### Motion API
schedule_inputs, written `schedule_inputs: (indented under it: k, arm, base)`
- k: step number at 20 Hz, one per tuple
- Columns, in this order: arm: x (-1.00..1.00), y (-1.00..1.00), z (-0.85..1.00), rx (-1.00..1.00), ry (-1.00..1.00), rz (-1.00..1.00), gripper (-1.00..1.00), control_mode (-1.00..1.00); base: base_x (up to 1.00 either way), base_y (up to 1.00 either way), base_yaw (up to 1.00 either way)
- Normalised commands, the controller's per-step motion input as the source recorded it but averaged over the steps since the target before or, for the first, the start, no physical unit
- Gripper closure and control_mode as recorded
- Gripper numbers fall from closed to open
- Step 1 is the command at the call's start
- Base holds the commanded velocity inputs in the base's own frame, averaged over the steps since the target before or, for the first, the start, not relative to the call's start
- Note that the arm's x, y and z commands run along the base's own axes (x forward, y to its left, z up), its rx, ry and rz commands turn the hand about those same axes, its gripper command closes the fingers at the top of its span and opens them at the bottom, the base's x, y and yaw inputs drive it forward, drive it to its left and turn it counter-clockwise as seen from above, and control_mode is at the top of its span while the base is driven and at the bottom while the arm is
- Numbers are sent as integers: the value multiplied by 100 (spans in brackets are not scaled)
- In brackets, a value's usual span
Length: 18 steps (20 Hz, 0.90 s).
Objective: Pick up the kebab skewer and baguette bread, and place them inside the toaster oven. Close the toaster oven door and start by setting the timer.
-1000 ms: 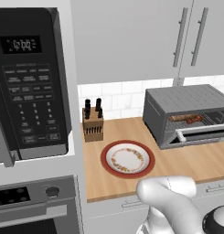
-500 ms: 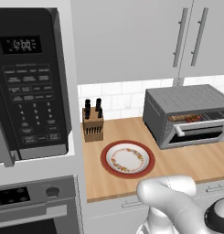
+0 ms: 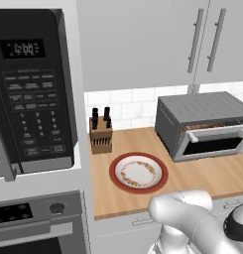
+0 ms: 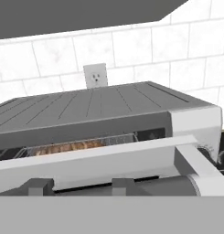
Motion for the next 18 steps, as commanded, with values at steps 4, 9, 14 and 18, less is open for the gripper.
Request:
schedule_inputs:
  k: [4,9,14,18]
  arm:
    - [50,0,-43,0,0,0,-100,-100]
    - [26,0,-54,0,0,0,-100,-100]
    - [6,1,-49,0,0,0,-100,-100]
    - [7,0,-46,0,0,0,-100,-100]
  base:
    - [0,0,0]
    - [0,0,0]
    - [0,0,0]
    - [0,0,0]
